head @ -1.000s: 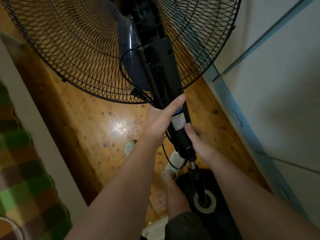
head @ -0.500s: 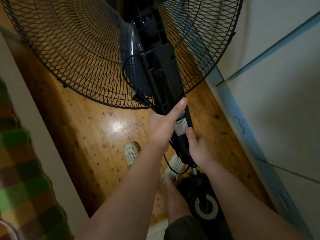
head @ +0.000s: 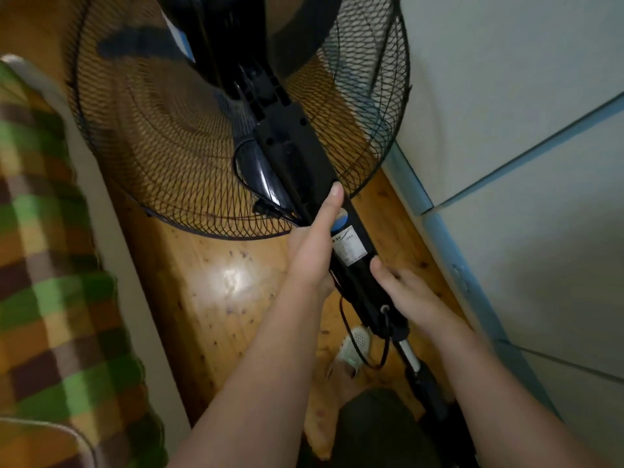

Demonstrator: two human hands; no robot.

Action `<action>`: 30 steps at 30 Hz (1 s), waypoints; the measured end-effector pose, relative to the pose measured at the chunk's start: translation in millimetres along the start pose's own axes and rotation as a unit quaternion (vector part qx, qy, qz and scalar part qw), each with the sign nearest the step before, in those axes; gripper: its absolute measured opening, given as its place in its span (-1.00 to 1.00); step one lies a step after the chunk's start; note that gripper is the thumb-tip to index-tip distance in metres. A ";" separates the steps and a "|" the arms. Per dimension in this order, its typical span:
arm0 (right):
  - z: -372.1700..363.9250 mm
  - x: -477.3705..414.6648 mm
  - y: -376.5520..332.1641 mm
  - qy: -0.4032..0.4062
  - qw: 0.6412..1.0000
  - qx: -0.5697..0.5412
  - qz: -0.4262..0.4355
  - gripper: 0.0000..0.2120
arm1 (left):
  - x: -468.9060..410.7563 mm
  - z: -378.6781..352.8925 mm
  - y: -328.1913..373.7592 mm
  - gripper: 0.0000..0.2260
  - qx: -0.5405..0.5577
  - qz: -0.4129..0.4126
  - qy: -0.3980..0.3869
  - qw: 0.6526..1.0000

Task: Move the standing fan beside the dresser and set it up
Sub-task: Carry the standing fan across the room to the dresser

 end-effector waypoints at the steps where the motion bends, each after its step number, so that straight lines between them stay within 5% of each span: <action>1: -3.2 10.3 -8.7 0.007 1.000 -0.008 -0.008 0.05 | 6.6 7.2 9.4 -0.49 0.006 0.014 0.003 1.000; 6: -25.5 55.5 -52.1 0.025 1.000 0.005 -0.005 0.00 | 24.6 36.2 37.6 -0.31 0.047 0.059 0.046 0.996; 11: -39.6 81.2 -96.1 -0.001 1.000 0.026 -0.007 0.12 | 30.9 64.5 76.9 -0.39 0.077 0.053 0.065 0.993; 19: -40.0 94.1 -177.7 -0.069 0.997 -0.019 -0.020 0.09 | 10.8 96.4 168.3 -0.04 0.144 0.059 0.031 0.987; 22: -57.9 90.0 -179.0 -0.077 0.993 -0.086 -0.039 0.04 | -10.3 116.1 184.5 -0.12 0.164 0.068 0.046 0.983; 30: -109.1 65.7 -217.2 -0.117 0.992 -0.021 -0.040 0.00 | -56.5 146.5 211.8 -0.29 0.162 0.072 0.077 0.981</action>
Point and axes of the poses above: each hand's wrist, its own x-axis away from the middle knuckle, its own z-axis out of the back of the hand, y = z × x, the point moved 1 cm from there along -x, towards the middle knuckle, and after that the axes turned 12 degrees about y, right-handed, at the moved point
